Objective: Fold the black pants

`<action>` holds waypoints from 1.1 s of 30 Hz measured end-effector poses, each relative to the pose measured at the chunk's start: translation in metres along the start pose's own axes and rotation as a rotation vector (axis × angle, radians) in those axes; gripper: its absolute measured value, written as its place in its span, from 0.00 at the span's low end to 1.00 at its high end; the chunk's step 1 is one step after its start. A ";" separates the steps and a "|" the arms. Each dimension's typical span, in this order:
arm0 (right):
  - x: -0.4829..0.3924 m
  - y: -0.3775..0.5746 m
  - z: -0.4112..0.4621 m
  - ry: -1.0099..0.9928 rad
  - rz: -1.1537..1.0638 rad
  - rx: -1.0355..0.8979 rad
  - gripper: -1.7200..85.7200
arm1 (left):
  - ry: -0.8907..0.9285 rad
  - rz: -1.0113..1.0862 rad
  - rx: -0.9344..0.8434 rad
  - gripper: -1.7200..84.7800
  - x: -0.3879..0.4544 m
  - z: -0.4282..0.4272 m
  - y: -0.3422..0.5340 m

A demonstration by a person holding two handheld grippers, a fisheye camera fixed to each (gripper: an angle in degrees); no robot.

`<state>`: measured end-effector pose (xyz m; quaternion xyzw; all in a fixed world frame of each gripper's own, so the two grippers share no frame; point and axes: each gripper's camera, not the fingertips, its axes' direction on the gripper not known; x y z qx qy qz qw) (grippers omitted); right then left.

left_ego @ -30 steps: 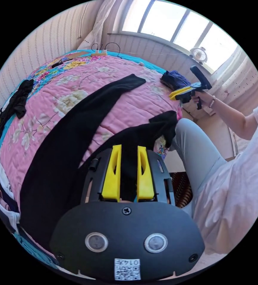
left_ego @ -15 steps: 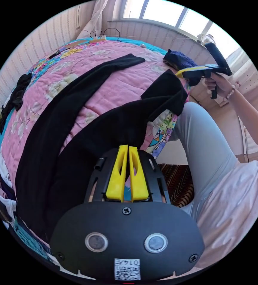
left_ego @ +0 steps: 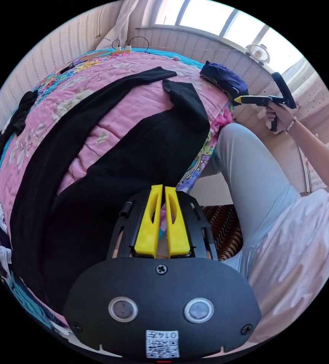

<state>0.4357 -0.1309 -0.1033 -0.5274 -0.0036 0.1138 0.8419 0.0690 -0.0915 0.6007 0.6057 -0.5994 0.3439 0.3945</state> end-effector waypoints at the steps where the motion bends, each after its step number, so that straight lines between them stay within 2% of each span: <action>1: 0.001 -0.005 0.000 0.012 -0.003 0.013 0.05 | -0.003 0.017 0.002 0.01 0.001 -0.005 0.001; 5: 0.013 -0.040 0.010 -0.018 0.049 0.067 0.10 | -0.025 -0.008 0.046 0.01 -0.005 -0.025 0.004; 7: 0.021 -0.070 0.033 -0.096 0.104 0.050 0.13 | -0.093 -0.060 0.099 0.03 -0.016 -0.036 0.007; 10: 0.025 -0.096 0.072 -0.079 0.179 -0.004 0.15 | -0.210 -0.154 0.102 0.08 -0.038 -0.034 0.009; 11: 0.025 -0.099 0.079 -0.078 0.189 -0.015 0.14 | -0.221 -0.171 0.091 0.09 -0.043 -0.031 0.009; 13: 0.022 -0.104 0.087 -0.043 0.228 -0.007 0.06 | -0.222 -0.218 0.031 0.10 -0.060 -0.015 0.005; 15: 0.018 -0.104 0.085 -0.088 0.180 -0.004 0.04 | -0.218 -0.223 0.005 0.11 -0.067 -0.004 0.001; 18: 0.025 -0.098 0.060 -0.123 0.136 0.049 0.03 | -0.192 -0.208 -0.072 0.11 -0.075 0.017 -0.004; 22: 0.061 -0.058 0.002 -0.103 0.258 0.184 0.03 | -0.192 -0.188 -0.074 0.11 -0.077 0.020 0.005; 24: 0.078 -0.039 0.004 -0.136 0.310 0.168 0.03 | -0.172 -0.207 -0.044 0.10 -0.080 0.019 0.013; 25: 0.088 -0.031 0.018 -0.147 0.346 0.091 0.04 | -0.161 -0.224 -0.033 0.10 -0.082 0.018 0.018; 27: 0.096 -0.022 0.035 -0.125 0.395 -0.020 0.04 | -0.144 -0.246 -0.024 0.10 -0.086 0.016 0.025; 29: 0.099 -0.018 0.032 -0.063 0.446 -0.026 0.05 | -0.134 -0.242 -0.029 0.09 -0.088 0.012 0.031; 31: 0.092 -0.025 0.011 0.057 0.429 0.082 0.05 | -0.143 -0.213 0.001 0.09 -0.089 0.000 0.036; 33: 0.082 -0.043 0.002 0.094 0.353 0.171 0.06 | -0.175 -0.190 0.051 0.09 -0.092 -0.011 0.039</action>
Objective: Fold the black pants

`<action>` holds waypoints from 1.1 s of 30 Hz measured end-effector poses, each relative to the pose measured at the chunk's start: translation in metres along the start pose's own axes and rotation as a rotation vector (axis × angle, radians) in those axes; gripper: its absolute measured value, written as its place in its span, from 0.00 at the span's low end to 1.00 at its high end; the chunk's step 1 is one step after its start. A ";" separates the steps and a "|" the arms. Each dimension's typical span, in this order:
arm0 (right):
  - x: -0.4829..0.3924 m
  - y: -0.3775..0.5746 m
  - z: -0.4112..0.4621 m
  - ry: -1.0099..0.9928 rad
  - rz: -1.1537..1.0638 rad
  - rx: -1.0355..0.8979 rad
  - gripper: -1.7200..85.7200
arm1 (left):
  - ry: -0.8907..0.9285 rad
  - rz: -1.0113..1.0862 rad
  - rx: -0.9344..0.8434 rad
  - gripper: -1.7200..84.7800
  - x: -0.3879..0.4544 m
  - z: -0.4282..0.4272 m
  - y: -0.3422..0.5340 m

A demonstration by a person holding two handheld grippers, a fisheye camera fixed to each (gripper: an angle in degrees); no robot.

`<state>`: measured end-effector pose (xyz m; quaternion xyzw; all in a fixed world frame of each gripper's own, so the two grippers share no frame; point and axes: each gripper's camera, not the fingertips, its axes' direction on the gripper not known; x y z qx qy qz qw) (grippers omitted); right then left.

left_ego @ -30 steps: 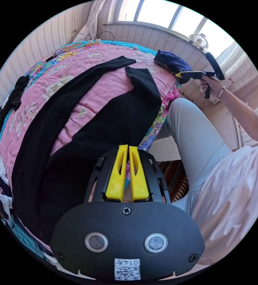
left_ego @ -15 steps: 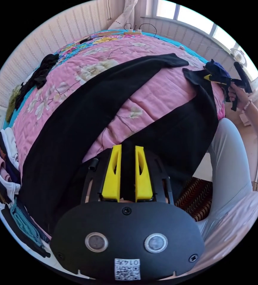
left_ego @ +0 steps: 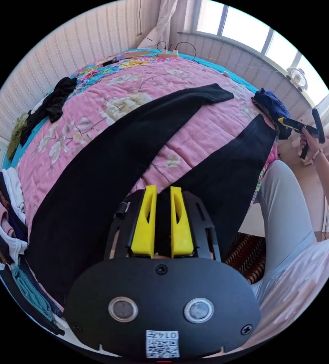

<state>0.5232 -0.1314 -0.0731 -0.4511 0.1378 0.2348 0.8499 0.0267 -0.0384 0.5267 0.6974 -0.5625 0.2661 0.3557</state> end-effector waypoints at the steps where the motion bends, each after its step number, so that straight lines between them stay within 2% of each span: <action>1: -0.011 -0.014 0.005 -0.042 -0.047 0.023 0.07 | -0.019 0.006 0.024 0.09 -0.006 -0.005 -0.001; 4: -0.032 -0.056 0.039 -0.170 -0.083 -0.017 0.10 | -0.047 -0.015 0.036 0.10 -0.027 -0.004 -0.006; 7: -0.050 -0.091 0.085 -0.153 -0.070 -0.048 0.14 | -0.074 -0.071 -0.006 0.10 -0.053 0.011 -0.005; 10: -0.050 -0.113 0.128 -0.179 0.048 -0.120 0.12 | -0.017 -0.129 -0.079 0.11 -0.074 0.033 0.004; 12: -0.052 -0.118 0.141 -0.197 0.086 -0.168 0.09 | -0.016 -0.128 -0.067 0.11 -0.079 0.038 0.015; 17: -0.055 -0.132 0.121 -0.226 -0.069 -0.122 0.08 | 0.017 -0.108 -0.035 0.09 -0.097 0.031 0.046; 23: -0.061 -0.133 0.155 -0.112 -0.127 -0.253 0.10 | 0.058 -0.153 0.003 0.09 -0.122 0.029 0.090; 26: -0.048 -0.125 0.131 -0.134 -0.028 -0.129 0.10 | 0.061 -0.181 0.055 0.09 -0.134 0.008 0.121; 29: -0.041 -0.094 0.090 -0.133 -0.088 -0.018 0.11 | 0.058 -0.254 0.172 0.09 -0.145 -0.027 0.179; 33: -0.014 -0.021 0.057 -0.141 -0.046 -0.054 0.11 | 0.064 -0.556 0.274 0.09 -0.176 -0.064 0.307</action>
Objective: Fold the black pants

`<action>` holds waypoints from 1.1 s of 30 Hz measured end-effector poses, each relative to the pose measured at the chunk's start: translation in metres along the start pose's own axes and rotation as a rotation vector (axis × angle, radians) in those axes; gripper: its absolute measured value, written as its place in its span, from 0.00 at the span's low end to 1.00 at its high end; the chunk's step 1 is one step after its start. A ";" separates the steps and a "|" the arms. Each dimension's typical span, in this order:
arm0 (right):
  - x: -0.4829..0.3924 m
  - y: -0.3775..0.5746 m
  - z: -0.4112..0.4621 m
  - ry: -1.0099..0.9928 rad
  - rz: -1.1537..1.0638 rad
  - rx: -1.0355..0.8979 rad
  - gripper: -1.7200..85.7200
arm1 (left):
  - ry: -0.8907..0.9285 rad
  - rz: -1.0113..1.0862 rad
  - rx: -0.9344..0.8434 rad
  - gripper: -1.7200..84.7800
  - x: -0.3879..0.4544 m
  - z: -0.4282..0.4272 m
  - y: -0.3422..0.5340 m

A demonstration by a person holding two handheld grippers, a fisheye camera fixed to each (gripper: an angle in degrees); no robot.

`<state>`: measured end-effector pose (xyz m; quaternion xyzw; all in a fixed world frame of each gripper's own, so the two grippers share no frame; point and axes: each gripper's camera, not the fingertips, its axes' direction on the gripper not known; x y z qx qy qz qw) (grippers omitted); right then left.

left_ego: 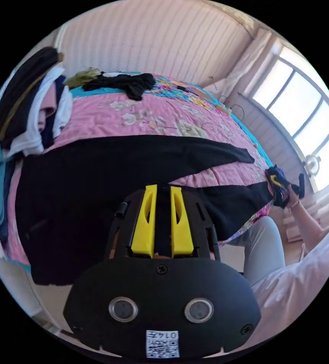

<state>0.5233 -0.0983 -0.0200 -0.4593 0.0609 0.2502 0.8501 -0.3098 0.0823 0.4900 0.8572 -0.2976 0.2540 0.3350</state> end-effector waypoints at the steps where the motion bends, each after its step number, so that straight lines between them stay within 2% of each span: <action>1: 0.007 0.022 -0.004 -0.008 0.029 -0.028 0.11 | -0.022 -0.105 0.021 0.09 -0.028 -0.018 0.026; 4: 0.022 0.070 -0.013 -0.027 0.137 -0.054 0.11 | -0.108 -0.381 0.095 0.09 -0.094 -0.061 0.094; 9: 0.034 0.095 -0.011 -0.148 0.247 -0.114 0.12 | -0.201 -0.639 0.110 0.11 -0.175 -0.100 0.175; 11: 0.016 0.087 -0.011 -0.171 0.175 -0.114 0.11 | -0.189 -0.713 0.128 0.12 -0.201 -0.109 0.195; 14: -0.055 0.061 0.005 -0.200 -0.125 -0.195 0.12 | -0.212 -0.724 0.208 0.13 -0.229 -0.124 0.213; 16: -0.130 0.047 0.025 -0.169 -0.401 -0.277 0.13 | -0.204 -0.743 0.237 0.14 -0.251 -0.128 0.225; 18: -0.177 0.045 0.036 -0.154 -0.544 -0.303 0.13 | -0.166 -0.787 0.249 0.15 -0.269 -0.126 0.237; 20: -0.200 0.048 0.040 -0.194 -0.565 -0.294 0.13 | -0.108 -0.850 0.291 0.15 -0.286 -0.124 0.251; 23: -0.181 0.054 0.046 -0.189 -0.427 -0.275 0.13 | -0.008 -0.903 0.344 0.15 -0.310 -0.118 0.267; 26: -0.103 0.056 0.052 -0.156 -0.072 -0.292 0.12 | 0.021 -0.892 0.315 0.13 -0.331 -0.115 0.272; 28: -0.030 0.069 0.035 -0.192 0.259 -0.185 0.12 | 0.069 -0.877 0.305 0.10 -0.347 -0.121 0.277; 30: 0.019 0.085 0.020 -0.251 0.480 -0.087 0.12 | 0.100 -0.870 0.316 0.08 -0.356 -0.130 0.282; 33: 0.067 0.106 0.001 -0.257 0.636 0.026 0.12 | 0.125 -0.805 0.341 0.07 -0.364 -0.149 0.284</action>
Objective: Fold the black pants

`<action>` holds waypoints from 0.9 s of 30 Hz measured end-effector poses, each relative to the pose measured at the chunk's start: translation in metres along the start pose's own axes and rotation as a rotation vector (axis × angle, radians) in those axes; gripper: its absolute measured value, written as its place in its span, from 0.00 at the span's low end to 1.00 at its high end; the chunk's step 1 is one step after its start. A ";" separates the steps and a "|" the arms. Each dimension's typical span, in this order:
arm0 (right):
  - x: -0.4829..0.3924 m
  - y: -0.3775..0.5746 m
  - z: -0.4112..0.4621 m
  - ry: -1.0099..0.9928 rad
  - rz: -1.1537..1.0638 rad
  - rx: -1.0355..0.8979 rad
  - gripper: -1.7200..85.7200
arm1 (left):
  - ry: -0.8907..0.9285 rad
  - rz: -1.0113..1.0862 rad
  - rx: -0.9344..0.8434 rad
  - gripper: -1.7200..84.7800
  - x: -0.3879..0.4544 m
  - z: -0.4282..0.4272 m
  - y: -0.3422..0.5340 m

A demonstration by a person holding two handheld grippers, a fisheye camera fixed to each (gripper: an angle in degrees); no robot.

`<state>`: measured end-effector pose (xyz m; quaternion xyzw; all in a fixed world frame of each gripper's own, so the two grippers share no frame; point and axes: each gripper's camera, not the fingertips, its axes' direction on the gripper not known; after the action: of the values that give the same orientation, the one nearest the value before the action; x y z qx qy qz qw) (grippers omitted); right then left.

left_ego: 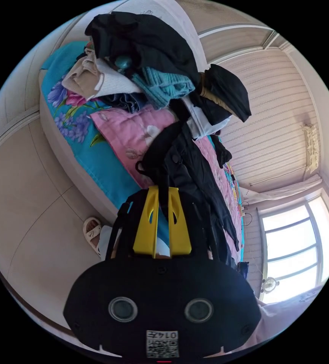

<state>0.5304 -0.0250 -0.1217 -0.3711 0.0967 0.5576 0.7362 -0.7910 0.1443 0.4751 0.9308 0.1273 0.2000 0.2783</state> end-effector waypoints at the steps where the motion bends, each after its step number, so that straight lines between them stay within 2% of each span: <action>1: 0.011 -0.004 -0.005 0.006 0.017 0.014 0.12 | -0.003 0.035 -0.004 0.07 0.000 -0.006 -0.004; 7: 0.030 -0.029 -0.006 0.012 0.057 0.039 0.12 | 0.076 0.008 0.010 0.06 -0.019 -0.032 -0.032; 12: 0.042 -0.047 0.000 -0.018 0.117 0.040 0.06 | 0.011 0.026 -0.066 0.06 -0.031 -0.033 -0.050; 15: 0.039 -0.052 -0.010 -0.084 0.066 0.059 0.04 | 0.028 0.005 -0.073 0.06 -0.038 -0.038 -0.059; 22: 0.042 -0.064 -0.037 -0.090 -0.062 0.003 0.02 | 0.037 0.041 -0.096 0.06 -0.042 -0.051 -0.083; 27: 0.050 -0.070 -0.028 -0.070 -0.023 -0.027 0.04 | -0.013 -0.123 -0.120 0.08 -0.070 -0.039 -0.081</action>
<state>0.6188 -0.0127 -0.1383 -0.3623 0.0589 0.5630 0.7404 -0.8808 0.2041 0.4374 0.9041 0.1702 0.1837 0.3462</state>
